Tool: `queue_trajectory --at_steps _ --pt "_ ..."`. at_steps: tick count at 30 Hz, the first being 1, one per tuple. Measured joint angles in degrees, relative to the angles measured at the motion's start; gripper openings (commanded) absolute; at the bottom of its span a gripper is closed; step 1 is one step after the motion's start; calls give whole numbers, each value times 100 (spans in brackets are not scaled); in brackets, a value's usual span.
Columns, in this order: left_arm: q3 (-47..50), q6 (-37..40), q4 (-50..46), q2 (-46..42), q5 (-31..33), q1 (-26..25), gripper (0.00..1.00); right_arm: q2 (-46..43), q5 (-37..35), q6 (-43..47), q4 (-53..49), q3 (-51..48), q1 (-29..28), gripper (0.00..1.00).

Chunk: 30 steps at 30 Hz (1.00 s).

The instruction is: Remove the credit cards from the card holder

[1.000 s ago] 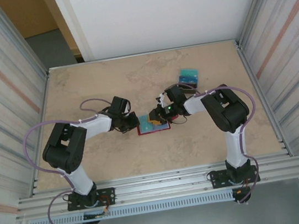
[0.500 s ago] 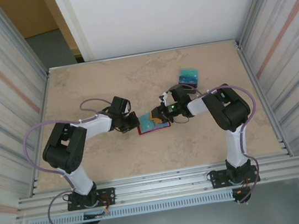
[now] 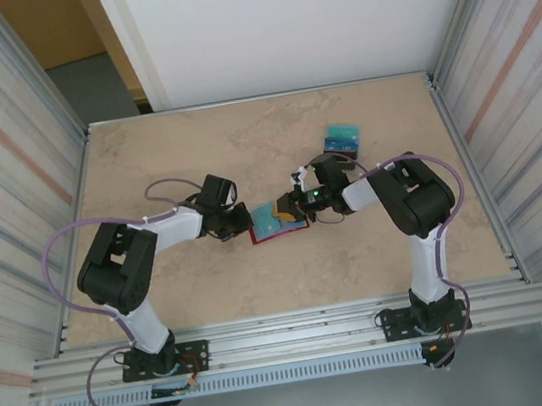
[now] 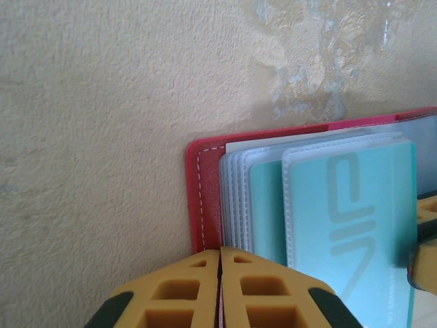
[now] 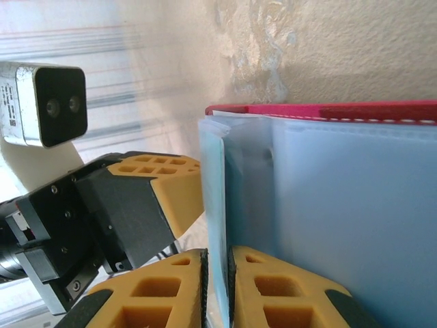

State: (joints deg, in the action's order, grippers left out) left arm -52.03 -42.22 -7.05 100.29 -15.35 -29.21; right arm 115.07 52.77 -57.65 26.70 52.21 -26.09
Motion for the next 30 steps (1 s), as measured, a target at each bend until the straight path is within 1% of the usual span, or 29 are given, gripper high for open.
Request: queue_trajectory --at_steps 5,11,18,22,30 --pt "0 0 0 -2 -2 0 11 0 0 -44 35 -7 15 14" --pt "-9 20 -149 -229 24 -15 19 0 -2 -44 33 -7 15 13" --pt "-352 61 -345 -579 103 -146 20 0 -2 -44 28 -7 13 13" --pt "-470 68 -332 -490 44 -205 19 0 -2 -44 28 -7 13 13" --pt "-520 70 -304 52 -76 -240 19 0 -2 -44 28 -7 13 14"
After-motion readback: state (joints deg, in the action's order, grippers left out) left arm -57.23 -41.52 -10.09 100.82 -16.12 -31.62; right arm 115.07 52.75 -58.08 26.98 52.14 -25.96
